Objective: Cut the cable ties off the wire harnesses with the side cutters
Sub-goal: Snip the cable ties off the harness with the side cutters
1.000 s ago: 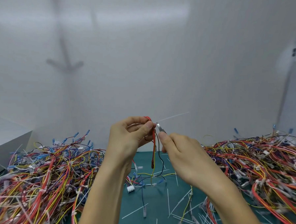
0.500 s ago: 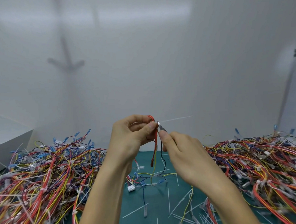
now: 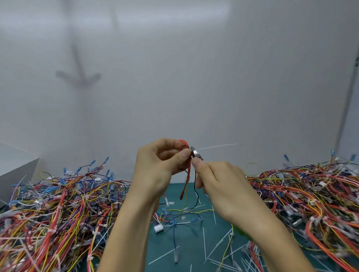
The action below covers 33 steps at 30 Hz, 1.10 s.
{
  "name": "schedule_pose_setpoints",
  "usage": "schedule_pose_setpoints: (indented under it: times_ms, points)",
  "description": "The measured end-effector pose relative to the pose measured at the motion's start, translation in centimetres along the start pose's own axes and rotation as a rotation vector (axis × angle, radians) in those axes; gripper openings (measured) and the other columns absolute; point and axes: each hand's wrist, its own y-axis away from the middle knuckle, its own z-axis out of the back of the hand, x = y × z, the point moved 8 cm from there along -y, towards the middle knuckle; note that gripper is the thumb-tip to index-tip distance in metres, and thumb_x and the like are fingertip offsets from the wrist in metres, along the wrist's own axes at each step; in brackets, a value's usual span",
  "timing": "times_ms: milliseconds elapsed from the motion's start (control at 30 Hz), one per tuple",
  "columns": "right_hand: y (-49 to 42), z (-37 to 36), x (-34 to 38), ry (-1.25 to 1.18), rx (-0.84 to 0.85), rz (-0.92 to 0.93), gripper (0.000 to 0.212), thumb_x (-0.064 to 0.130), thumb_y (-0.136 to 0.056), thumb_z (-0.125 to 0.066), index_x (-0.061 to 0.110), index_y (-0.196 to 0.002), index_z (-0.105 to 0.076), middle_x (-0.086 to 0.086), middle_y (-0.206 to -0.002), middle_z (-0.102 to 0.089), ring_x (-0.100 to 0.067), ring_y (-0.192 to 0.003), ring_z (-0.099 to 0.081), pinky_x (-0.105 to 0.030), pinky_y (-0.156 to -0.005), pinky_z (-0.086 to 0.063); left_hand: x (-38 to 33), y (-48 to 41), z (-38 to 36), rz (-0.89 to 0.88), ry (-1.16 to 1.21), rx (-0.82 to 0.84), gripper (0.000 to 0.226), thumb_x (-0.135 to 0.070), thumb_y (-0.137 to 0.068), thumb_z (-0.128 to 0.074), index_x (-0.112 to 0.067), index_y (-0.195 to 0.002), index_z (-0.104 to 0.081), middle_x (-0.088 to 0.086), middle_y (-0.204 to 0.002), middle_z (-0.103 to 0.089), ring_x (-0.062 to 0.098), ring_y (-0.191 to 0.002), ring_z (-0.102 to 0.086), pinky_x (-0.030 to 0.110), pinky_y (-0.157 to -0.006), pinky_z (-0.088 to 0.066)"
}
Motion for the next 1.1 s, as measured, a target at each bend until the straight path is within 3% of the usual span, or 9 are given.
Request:
schedule_pose_setpoints:
  times_ms: [100,267,467,633,700,767,833,933,1100]
  points:
    - [-0.2,-0.6,-0.8,-0.178,0.067,-0.057,0.061,0.053,-0.101,-0.037,0.014,-0.061,-0.061,0.003,-0.047,-0.051,-0.019,-0.051,-0.050,-0.036,-0.063,-0.045,0.0,0.0,-0.1,-0.007,-0.015,0.013,0.009,0.001,-0.082,-0.072,-0.004,-0.088,-0.070,0.019,-0.083,-0.073,0.017,-0.068,-0.069,0.027,-0.068,-0.061]
    - [0.1,-1.6,-1.3,-0.634,0.233,-0.185,0.058,0.052,-0.101,-0.040,0.004,-0.077,-0.063,-0.003,-0.049,-0.046,-0.019,-0.039,-0.043,-0.028,-0.044,-0.045,-0.1,0.0,-0.1,-0.018,-0.014,0.035,0.011,0.002,-0.079,-0.073,-0.005,-0.087,-0.069,0.018,-0.082,-0.073,0.014,-0.066,-0.068,0.021,-0.063,-0.057]
    - [-0.6,-0.1,-2.1,-0.893,0.087,-0.261,0.065,0.066,-0.078,-0.056,0.003,-0.088,-0.068,-0.002,-0.050,-0.046,-0.017,-0.041,-0.043,-0.029,-0.044,-0.046,-0.8,0.4,-1.1,-0.043,-0.019,0.235,0.012,-0.001,-0.077,-0.074,-0.006,-0.087,-0.069,0.009,-0.079,-0.074,0.017,-0.074,-0.070,0.027,-0.072,-0.059]
    - [-0.5,-0.3,-2.6,-0.936,0.043,-0.254,0.043,0.042,-0.084,-0.072,0.015,-0.052,-0.063,-0.002,-0.049,-0.041,-0.015,-0.038,-0.041,-0.027,-0.043,-0.045,-0.5,1.9,-4.1,-0.055,-0.094,0.576,0.010,0.006,-0.081,-0.070,0.005,-0.090,-0.063,0.010,-0.084,-0.075,0.018,-0.075,-0.072,0.021,-0.071,-0.054]
    - [-0.5,-0.2,-2.9,-0.916,0.015,-0.246,0.034,0.028,-0.085,-0.073,0.012,-0.057,-0.063,-0.002,-0.049,-0.041,-0.013,-0.038,-0.040,-0.025,-0.042,-0.044,-0.2,2.1,-4.1,-0.038,-0.133,0.618,0.009,0.001,-0.082,-0.071,0.002,-0.089,-0.067,0.010,-0.087,-0.076,0.018,-0.080,-0.074,0.018,-0.075,-0.053]
    - [-0.5,0.4,-3.0,-0.891,-0.016,-0.222,0.022,0.018,-0.084,-0.072,0.000,-0.073,-0.069,-0.001,-0.051,-0.042,-0.011,-0.040,-0.039,-0.023,-0.041,-0.043,0.7,1.5,-3.1,0.023,-0.210,0.560,0.017,-0.023,-0.081,-0.072,-0.009,-0.090,-0.075,0.005,-0.091,-0.077,0.014,-0.087,-0.073,0.020,-0.078,-0.055]
    - [-0.5,1.0,-2.8,-0.854,-0.023,-0.182,0.022,0.016,-0.083,-0.073,-0.005,-0.088,-0.069,-0.001,-0.055,-0.047,-0.013,-0.048,-0.043,-0.021,-0.044,-0.045,2.9,0.5,-0.6,0.182,-0.293,0.372,0.040,-0.047,-0.085,-0.061,-0.010,-0.090,-0.075,0.005,-0.089,-0.078,0.015,-0.085,-0.074,0.028,-0.078,-0.059]
    - [-0.2,1.4,-1.1,-0.748,0.069,-0.038,0.015,0.016,-0.086,-0.074,0.002,-0.089,-0.068,-0.006,-0.066,-0.058,-0.015,-0.057,-0.049,-0.021,-0.050,-0.047,6.7,0.1,2.6,0.463,-0.241,0.129,0.066,-0.059,-0.096,-0.041,0.000,-0.093,-0.071,0.013,-0.085,-0.077,0.024,-0.076,-0.075,0.031,-0.064,-0.062]
    - [1.0,-0.5,1.8,-0.515,0.321,0.158,0.006,0.009,-0.088,-0.072,0.005,-0.087,-0.068,-0.001,-0.066,-0.058,-0.011,-0.060,-0.051,-0.018,-0.054,-0.043,10.4,0.9,1.7,0.672,0.124,0.076,0.084,-0.070,-0.092,-0.029,0.005,-0.101,-0.065,0.017,-0.082,-0.075,0.025,-0.069,-0.075,0.029,-0.052,-0.059]
